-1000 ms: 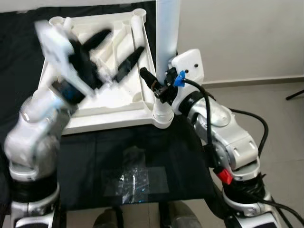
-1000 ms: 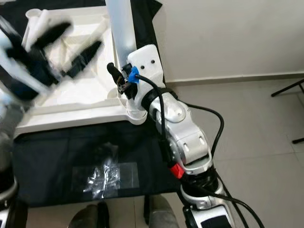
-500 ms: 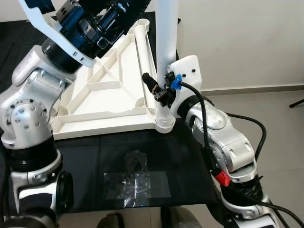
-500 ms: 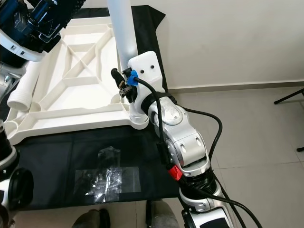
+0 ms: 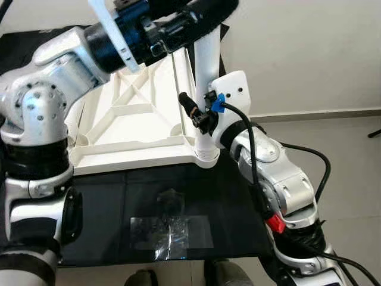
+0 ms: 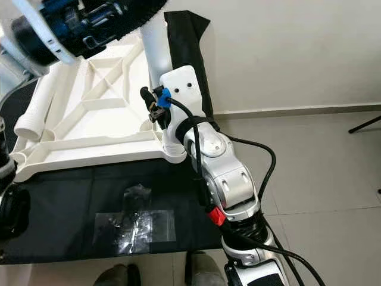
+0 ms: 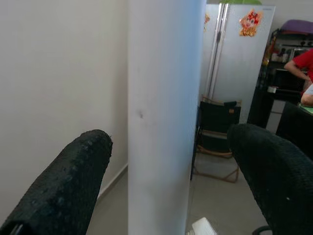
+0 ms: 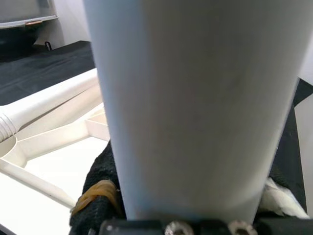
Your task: Building children table
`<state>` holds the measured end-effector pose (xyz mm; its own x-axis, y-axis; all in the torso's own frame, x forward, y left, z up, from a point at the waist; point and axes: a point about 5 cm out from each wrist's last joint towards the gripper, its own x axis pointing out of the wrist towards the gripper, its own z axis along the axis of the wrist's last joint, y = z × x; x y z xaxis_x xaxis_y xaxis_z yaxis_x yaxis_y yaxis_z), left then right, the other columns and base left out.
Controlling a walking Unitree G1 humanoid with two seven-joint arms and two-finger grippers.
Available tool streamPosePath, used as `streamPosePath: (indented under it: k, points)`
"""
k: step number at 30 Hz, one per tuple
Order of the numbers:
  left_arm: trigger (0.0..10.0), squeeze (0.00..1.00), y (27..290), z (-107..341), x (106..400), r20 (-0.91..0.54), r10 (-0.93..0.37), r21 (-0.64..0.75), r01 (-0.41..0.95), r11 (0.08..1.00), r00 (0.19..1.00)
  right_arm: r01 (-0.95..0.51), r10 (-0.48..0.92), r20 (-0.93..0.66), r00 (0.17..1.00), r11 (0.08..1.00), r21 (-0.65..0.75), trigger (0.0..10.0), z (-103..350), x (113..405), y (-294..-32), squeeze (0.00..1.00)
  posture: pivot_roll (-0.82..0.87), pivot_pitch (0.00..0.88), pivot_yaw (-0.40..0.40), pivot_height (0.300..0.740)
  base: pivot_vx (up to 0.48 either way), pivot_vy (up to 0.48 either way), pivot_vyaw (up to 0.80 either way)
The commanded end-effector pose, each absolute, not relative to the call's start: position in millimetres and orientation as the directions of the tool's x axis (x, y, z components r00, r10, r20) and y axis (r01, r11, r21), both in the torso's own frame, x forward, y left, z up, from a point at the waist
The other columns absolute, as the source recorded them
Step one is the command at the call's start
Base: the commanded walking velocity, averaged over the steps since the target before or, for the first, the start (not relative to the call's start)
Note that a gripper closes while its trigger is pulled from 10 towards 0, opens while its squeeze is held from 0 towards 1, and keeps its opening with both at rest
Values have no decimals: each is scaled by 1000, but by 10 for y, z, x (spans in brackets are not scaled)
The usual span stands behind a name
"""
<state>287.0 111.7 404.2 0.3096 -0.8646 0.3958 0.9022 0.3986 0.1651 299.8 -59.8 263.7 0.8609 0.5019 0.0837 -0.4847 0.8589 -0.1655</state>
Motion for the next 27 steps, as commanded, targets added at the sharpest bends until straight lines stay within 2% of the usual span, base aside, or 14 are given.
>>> streamPosePath:
  k: [1, 2, 6, 7, 21, 22, 23, 24, 25, 27]
  points:
    - [10000, 0, 1112, 4056, 2871, 364, -877, 183, 899, 398, 315, -552, 550, -57, 833, 823, -132, 10000, 2342, 2987, -470, 0, -48, 194, 17, 740, 0, 0, 0]
    - [8745, 0, 1110, 4060, 2879, 357, -876, 184, 895, 407, 325, -559, 558, -54, 828, 818, -137, 10000, 2346, 2977, -457, 0, -49, 193, 18, 740, 0, 0, 0]
    - [8745, 0, 1110, 4060, 2879, 357, -876, 184, 895, 407, 325, -559, 558, -54, 828, 818, -137, 10000, 2346, 2977, -457, 0, -49, 193, 18, 740, 0, 0, 0]
    - [0, 0, 1109, 4068, 2891, 350, -874, 181, 891, 416, 337, -564, 563, -52, 825, 813, -144, 10000, 2348, 2972, -448, 0, -49, 190, 19, 740, 0, 0, 0]
    - [0, 0, 1113, 4094, 2954, 328, -877, 183, 888, 423, 351, -576, 581, -26, 813, 798, -175, 10000, 2395, 2965, -489, 0, -59, 179, 22, 740, 0, 0, 0]
    - [0, 0, 1121, 4096, 2954, 323, -880, 189, 888, 420, 348, -597, 606, 0, 795, 783, -174, 10000, 2433, 2953, -527, 522, -60, 178, 25, 740, 0, 0, 0]
    - [0, 0, 1121, 4096, 2954, 323, -880, 189, 888, 420, 348, -597, 606, 0, 795, 783, -174, 10000, 2433, 2953, -527, 522, -60, 178, 25, 740, 0, 0, 0]
    - [0, 0, 1128, 4096, 2948, 317, -885, 197, 889, 414, 342, -667, 682, 52, 729, 726, -165, 10000, 2524, 2925, -623, 1000, -59, 178, 27, 740, 0, 0, 0]
    - [0, 0, 1130, 4095, 2934, 313, -889, 204, 891, 405, 333, -742, 764, 104, 637, 644, -186, 10000, 2630, 2885, -753, 1000, -58, 177, 28, 740, 0, 0, 0]
    - [0, 0, 1130, 4095, 2934, 313, -889, 204, 891, 405, 333, -742, 764, 104, 637, 644, -186, 10000, 2630, 2885, -753, 1000, -58, 177, 28, 740, 0, 0, 0]
